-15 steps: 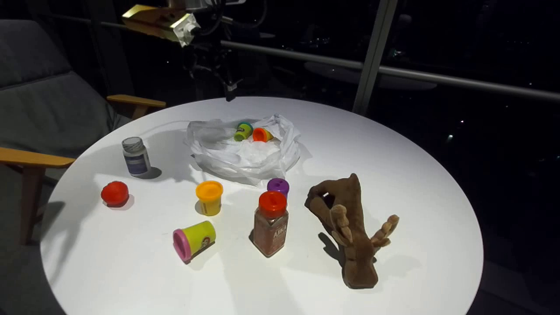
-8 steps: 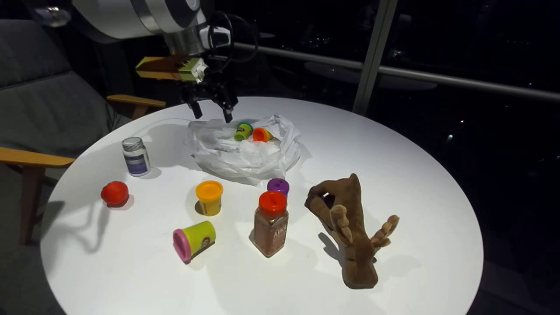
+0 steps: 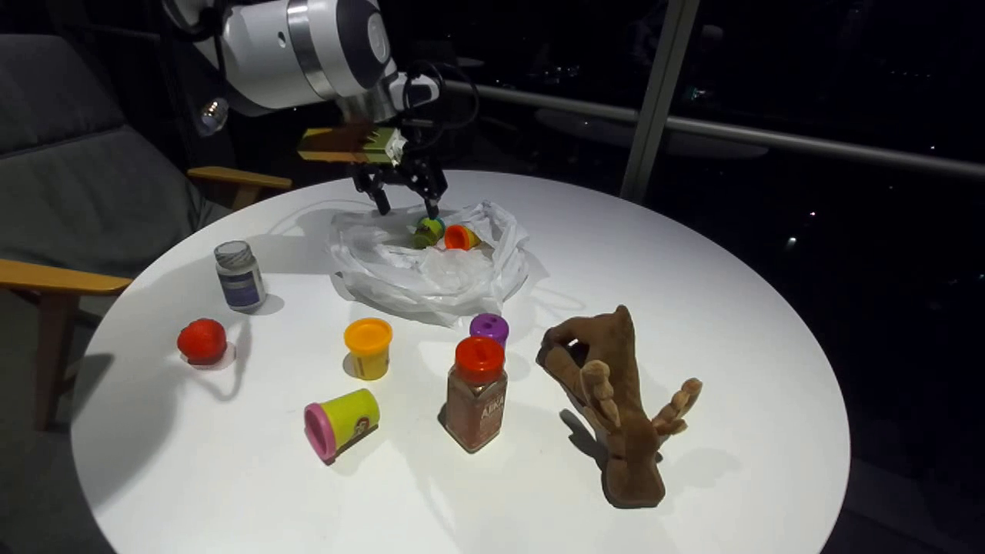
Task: Pick up the objects from the plastic bag and put them on the table.
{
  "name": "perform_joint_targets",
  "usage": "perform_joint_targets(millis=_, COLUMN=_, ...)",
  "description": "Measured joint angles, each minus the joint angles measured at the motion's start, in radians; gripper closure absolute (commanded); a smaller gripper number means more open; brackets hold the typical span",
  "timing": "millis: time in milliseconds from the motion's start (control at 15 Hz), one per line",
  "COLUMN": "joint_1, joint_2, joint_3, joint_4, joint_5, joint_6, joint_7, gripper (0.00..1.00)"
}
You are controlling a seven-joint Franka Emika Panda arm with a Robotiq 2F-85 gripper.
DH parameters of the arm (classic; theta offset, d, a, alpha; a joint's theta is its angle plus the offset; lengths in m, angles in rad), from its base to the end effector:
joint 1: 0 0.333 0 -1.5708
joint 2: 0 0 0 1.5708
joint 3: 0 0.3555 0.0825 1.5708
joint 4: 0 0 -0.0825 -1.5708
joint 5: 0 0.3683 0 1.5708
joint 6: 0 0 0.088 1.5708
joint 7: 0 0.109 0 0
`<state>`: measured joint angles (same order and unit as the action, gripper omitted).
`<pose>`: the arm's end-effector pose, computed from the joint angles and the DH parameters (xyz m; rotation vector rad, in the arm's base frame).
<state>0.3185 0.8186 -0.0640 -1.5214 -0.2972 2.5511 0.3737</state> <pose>0.7189 0.2014 0.2309 2.9488 0.2014 0.4018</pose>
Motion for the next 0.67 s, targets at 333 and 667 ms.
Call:
perform_joint_targets(millis=333, joint_1=-0.005, joint_2=0.084, joint_3=-0.017, joint_4=0.116, joint_5=0.001, joint_6=-0.063, joint_7=-0.030, gripper=0.00)
perform_joint_targets(millis=667, joint_1=-0.007, joint_2=0.083, joint_3=-0.020, joint_4=0.158, joint_5=0.001, joint_6=-0.074, joint_7=-0.055, gripper=0.00)
